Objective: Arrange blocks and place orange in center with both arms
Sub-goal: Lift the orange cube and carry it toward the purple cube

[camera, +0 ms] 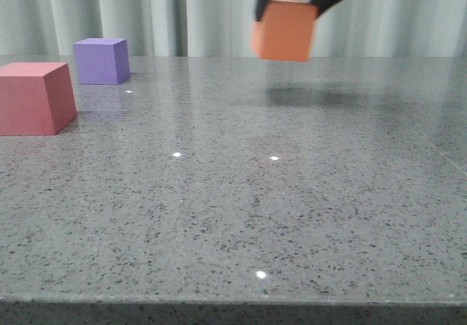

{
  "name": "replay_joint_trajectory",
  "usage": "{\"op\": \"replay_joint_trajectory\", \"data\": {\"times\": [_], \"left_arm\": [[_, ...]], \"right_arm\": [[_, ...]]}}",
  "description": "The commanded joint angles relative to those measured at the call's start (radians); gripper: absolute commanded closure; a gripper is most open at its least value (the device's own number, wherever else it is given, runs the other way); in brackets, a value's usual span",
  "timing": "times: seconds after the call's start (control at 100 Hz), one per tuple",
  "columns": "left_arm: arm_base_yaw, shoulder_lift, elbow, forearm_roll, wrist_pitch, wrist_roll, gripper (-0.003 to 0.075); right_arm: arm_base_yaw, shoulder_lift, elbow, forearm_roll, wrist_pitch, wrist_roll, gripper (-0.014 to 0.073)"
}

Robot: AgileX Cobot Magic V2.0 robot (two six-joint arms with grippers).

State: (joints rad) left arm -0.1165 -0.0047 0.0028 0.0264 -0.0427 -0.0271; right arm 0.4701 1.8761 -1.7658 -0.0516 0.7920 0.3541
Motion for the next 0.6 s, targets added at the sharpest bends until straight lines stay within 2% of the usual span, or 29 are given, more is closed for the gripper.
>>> {"op": "replay_joint_trajectory", "data": {"times": [0.0, 0.32, 0.59], "left_arm": [[0.004, -0.032, 0.041, -0.002, -0.074, -0.001, 0.0741], [0.004, -0.032, 0.041, -0.002, -0.074, -0.001, 0.0741], [0.004, -0.032, 0.041, -0.002, -0.074, -0.001, 0.0741]], "right_arm": [[0.036, 0.0, -0.086, -0.042, -0.041, 0.047, 0.0284], [0.123, 0.177, -0.301, -0.051, 0.01, 0.105, 0.0284], [0.132, 0.206, -0.32, -0.048, 0.018, 0.107, 0.0279]]}}
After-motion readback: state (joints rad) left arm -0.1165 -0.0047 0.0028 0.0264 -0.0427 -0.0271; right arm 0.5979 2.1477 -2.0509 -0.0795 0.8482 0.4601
